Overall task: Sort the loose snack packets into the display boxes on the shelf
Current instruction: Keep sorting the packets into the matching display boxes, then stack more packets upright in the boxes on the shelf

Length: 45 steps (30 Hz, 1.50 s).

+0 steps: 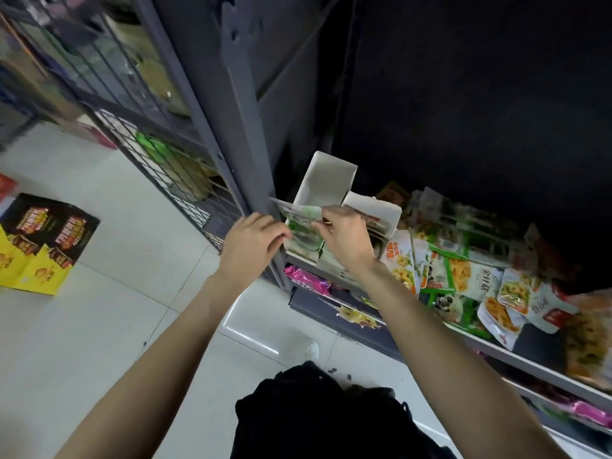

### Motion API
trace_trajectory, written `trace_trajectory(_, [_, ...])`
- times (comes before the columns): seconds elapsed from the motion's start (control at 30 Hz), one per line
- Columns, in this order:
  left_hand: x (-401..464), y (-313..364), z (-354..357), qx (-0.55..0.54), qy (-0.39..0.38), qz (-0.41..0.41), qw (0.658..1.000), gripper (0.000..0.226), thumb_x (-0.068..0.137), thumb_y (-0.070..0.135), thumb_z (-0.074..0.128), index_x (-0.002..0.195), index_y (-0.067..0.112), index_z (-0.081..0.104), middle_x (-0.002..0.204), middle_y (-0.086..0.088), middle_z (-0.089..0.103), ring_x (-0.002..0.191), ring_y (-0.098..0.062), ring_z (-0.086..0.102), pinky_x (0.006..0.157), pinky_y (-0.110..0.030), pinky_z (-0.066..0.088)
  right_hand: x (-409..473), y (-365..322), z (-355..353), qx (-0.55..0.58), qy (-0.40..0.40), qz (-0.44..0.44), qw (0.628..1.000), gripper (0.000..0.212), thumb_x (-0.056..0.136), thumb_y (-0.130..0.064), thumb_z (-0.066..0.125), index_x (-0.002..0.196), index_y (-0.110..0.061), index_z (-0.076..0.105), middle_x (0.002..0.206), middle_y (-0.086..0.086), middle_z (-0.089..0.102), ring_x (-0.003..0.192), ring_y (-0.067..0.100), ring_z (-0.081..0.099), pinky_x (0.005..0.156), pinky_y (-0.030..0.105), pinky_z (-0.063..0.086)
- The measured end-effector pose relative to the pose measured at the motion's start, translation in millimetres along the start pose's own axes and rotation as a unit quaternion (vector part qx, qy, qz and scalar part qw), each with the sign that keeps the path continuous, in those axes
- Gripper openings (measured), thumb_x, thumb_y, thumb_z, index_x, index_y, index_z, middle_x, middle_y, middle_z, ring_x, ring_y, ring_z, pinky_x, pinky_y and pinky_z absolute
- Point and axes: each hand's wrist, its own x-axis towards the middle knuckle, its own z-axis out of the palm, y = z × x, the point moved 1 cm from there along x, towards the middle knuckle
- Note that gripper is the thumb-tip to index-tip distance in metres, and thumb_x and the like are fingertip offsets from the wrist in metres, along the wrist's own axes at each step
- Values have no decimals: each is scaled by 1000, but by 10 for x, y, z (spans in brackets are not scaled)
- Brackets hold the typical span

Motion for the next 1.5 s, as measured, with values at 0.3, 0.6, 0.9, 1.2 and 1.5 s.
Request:
trace_trajectory(0.3, [-62, -121, 94, -49, -36, -4, 998, 19, 76, 12, 68, 92, 23, 70, 88, 6, 68, 79, -19, 62, 72, -31, 50, 39, -110, -13, -163, -127, -9, 978, 21, 96, -18, 48, 100, -14, 68, 100, 2, 66, 97, 21, 60, 70, 28, 43])
trace_trajectory(0.6, [180, 755, -212, -215, 122, 2, 969, 13, 82, 17, 56, 74, 9, 60, 71, 2, 59, 66, -14, 53, 60, -26, 43, -561, 143, -687, 28, 96, 34, 994, 19, 91, -17, 58, 108, -13, 68, 99, -1, 71, 78, 9, 65, 66, 22, 53])
trace_trajectory(0.9, [520, 2189, 958, -283, -148, -21, 947, 26, 85, 29, 61, 109, 21, 54, 96, 9, 62, 90, -9, 57, 73, -35, 52, -1564, 1681, -1133, -88, 53, 282, 954, 29, 90, -6, 57, 117, -12, 64, 111, 11, 66, 100, 28, 62, 68, 32, 51])
trace_trajectory(1.2, [424, 2286, 1888, -95, -271, -178, 941, 58, 85, 33, 62, 135, 13, 41, 138, -7, 45, 127, -24, 42, 104, -40, 41, -1295, 2398, -1199, -162, -161, 245, 942, 61, 92, -19, 56, 147, -20, 30, 147, 11, 36, 135, 30, 33, 110, 39, 29])
trace_trajectory(1.5, [489, 2305, 1926, -131, -200, -198, 951, 54, 90, 37, 55, 135, 10, 43, 134, -12, 48, 125, -29, 43, 105, -38, 36, -1631, 2506, -1034, -226, -320, 207, 897, 58, 98, -44, 39, 149, -39, 13, 160, 2, -4, 145, 36, -4, 119, 46, 9])
